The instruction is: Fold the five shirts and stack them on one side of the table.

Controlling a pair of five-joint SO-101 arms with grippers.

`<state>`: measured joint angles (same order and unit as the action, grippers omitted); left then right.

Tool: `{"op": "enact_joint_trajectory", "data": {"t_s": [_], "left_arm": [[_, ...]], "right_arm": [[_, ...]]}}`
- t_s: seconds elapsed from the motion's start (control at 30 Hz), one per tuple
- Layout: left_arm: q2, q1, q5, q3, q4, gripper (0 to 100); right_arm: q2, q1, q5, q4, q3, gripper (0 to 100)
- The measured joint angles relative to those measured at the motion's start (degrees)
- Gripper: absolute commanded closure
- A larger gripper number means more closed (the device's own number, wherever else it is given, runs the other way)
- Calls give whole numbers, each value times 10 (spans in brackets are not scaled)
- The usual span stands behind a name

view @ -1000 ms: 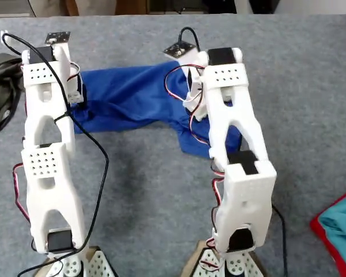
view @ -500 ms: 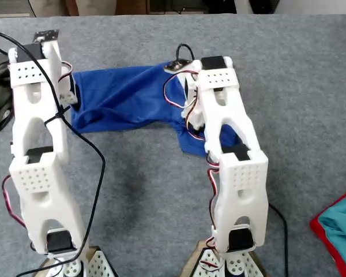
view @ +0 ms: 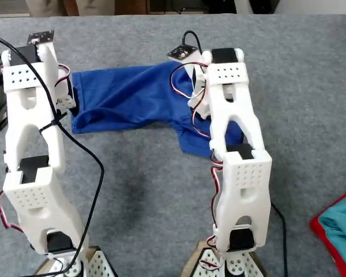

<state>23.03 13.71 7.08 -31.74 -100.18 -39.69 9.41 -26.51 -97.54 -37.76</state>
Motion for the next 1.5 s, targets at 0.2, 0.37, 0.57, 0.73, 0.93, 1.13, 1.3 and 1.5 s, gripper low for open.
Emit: {"op": "enact_joint_trajectory", "data": {"t_s": [0.2, 0.37, 0.57, 0.73, 0.93, 1.13, 1.3, 1.5], "left_arm": [[0, 0, 0, 4, 0, 863], [0, 0, 0, 4, 0, 863], [0, 0, 0, 4, 0, 861], [0, 0, 0, 4, 0, 861], [0, 0, 0, 4, 0, 861], [0, 0, 0, 4, 0, 861], [0, 0, 0, 4, 0, 861], [0, 0, 0, 4, 0, 861]], "right_arm": [[-16, 0, -5, -1, 0, 929], [-65, 0, -19, -1, -7, 929], [-98, 0, -21, -3, -69, 902], [-98, 0, -25, -25, -102, 810], [-98, 1, -25, -31, -105, 811], [-98, 1, -25, -31, -105, 811], [-98, 1, -25, -33, -105, 811], [-98, 1, -25, -34, -110, 811]]}}
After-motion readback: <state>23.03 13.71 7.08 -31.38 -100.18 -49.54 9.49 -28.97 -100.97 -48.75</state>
